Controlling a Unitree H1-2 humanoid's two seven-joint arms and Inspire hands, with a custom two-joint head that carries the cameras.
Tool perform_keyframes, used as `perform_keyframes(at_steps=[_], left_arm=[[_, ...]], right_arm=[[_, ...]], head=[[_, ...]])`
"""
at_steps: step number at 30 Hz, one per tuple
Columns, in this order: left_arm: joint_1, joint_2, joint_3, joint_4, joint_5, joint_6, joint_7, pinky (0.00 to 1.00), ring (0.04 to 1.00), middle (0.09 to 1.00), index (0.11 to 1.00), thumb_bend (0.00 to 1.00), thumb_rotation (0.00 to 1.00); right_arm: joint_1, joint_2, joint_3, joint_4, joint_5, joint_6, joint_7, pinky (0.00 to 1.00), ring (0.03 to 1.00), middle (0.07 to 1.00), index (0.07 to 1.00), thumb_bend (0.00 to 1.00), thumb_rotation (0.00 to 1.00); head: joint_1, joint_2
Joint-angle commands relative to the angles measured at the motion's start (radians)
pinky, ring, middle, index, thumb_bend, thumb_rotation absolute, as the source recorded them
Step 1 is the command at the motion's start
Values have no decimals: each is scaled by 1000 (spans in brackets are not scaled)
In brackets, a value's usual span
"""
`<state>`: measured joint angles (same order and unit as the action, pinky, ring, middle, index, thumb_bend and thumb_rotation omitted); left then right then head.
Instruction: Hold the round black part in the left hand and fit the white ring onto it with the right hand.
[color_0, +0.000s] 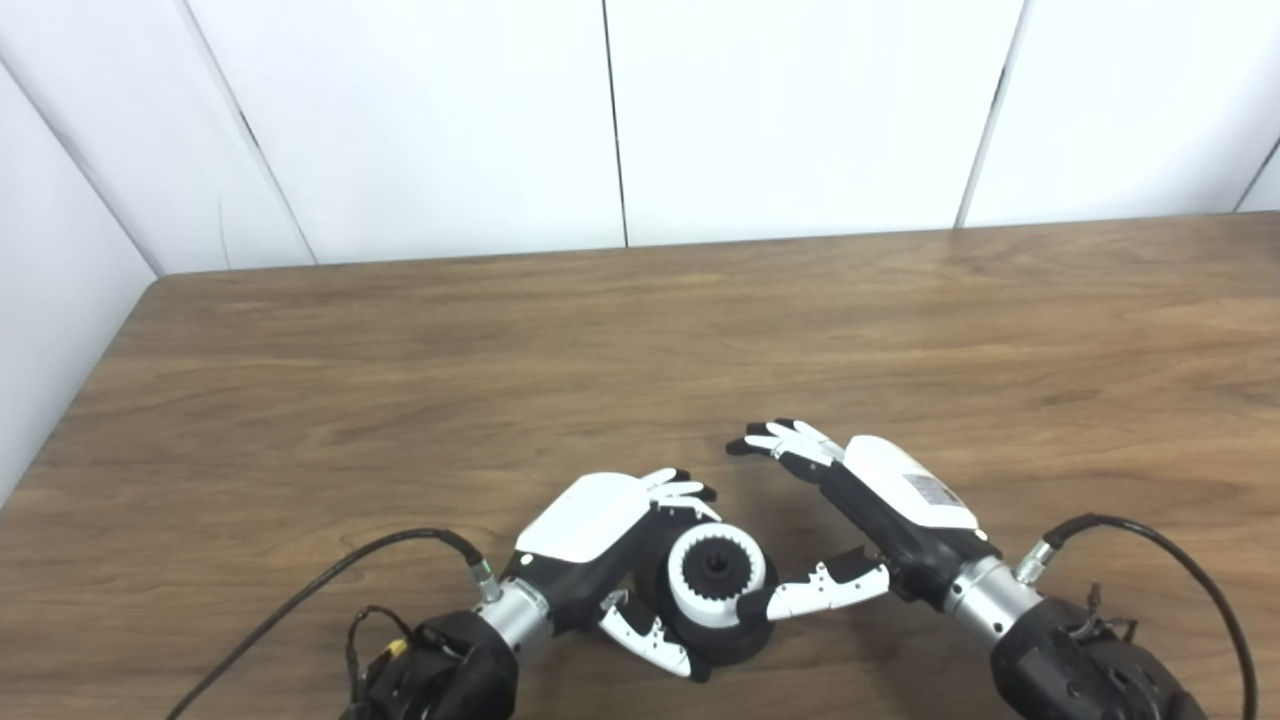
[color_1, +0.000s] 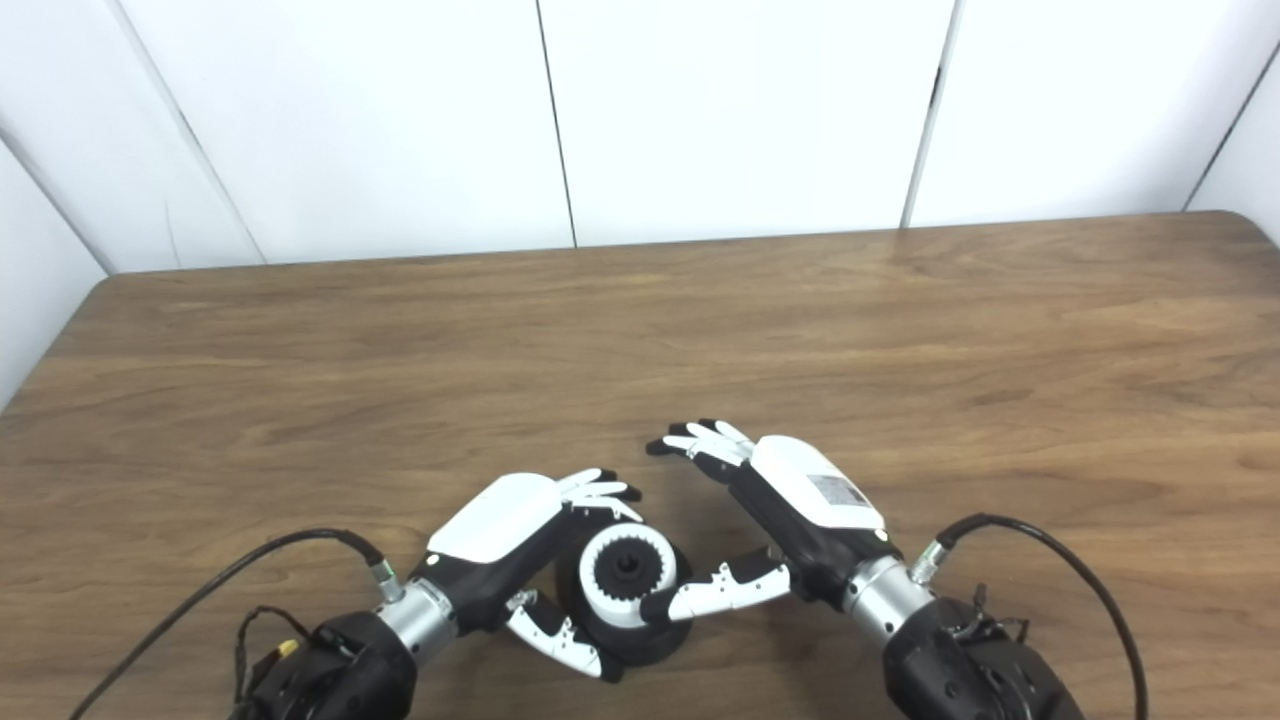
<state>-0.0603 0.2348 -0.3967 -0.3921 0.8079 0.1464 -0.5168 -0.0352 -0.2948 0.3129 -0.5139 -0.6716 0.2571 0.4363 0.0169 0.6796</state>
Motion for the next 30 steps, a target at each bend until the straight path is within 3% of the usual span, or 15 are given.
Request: perform_keyframes(at_steps=[1,12,23,30], left_arm=[[-18,10,19,-11,-12,5,13,894,960,909,723,936,257],[-24,33,33,7,-7,-13,11,892,956,907,793,1000,290],[-58,68,14,7,18,20,-72,926,992,945,938,1000,375],[-71,83,15,2,34,23,-107,933,998,975,995,1000,410]], right_arm=[[-28,3,-14,-20,2,-16,-13,880,971,935,835,1000,571],[-24,12,-51,-17,46,-9,-22,919,986,945,783,1000,535],[-15,12,-81,-10,65,-16,-35,995,994,941,767,1000,525],[-13,6,-94,-5,77,-27,-47,986,990,940,786,1000,531]], head=[[1,1],[0,-2],[-1,-8],[-1,-10]])
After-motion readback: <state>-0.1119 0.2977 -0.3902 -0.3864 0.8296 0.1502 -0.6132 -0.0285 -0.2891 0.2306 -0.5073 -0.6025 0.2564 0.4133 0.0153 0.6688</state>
